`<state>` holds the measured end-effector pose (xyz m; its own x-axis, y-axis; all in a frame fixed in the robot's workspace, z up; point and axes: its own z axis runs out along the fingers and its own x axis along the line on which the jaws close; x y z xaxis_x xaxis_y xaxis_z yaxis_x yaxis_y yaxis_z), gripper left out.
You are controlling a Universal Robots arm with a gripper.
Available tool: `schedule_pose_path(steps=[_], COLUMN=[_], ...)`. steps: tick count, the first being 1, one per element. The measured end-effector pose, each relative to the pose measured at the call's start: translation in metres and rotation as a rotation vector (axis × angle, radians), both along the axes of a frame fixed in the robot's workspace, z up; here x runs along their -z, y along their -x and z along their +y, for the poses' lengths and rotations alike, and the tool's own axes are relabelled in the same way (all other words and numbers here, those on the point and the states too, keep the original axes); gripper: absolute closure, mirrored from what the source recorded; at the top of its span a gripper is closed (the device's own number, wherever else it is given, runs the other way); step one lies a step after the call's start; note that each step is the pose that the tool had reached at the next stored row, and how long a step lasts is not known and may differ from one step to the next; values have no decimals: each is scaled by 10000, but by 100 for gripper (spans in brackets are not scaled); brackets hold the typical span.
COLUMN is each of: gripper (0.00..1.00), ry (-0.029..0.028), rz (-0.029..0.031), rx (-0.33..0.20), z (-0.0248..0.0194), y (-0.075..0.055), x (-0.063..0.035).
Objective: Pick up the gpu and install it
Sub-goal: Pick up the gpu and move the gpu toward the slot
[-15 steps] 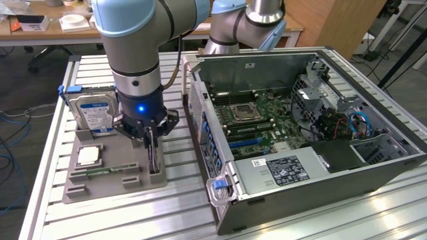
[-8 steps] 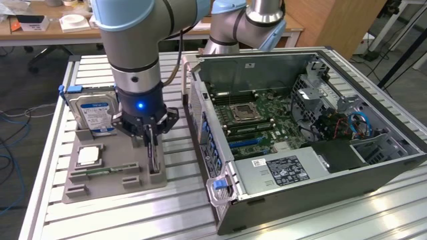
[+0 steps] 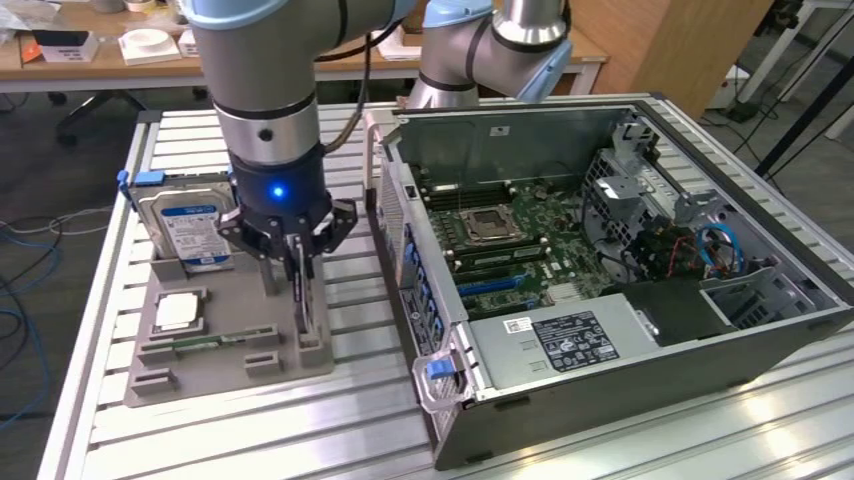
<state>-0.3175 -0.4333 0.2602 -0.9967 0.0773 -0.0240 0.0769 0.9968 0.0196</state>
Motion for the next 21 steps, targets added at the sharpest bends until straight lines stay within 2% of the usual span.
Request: schedule_pose_path(steps=[14,21], gripper=[74,74], ry=[-7,-6], rz=[1,0], rx=[0,-1], z=[0,4], y=[0,2], x=[-108,-126])
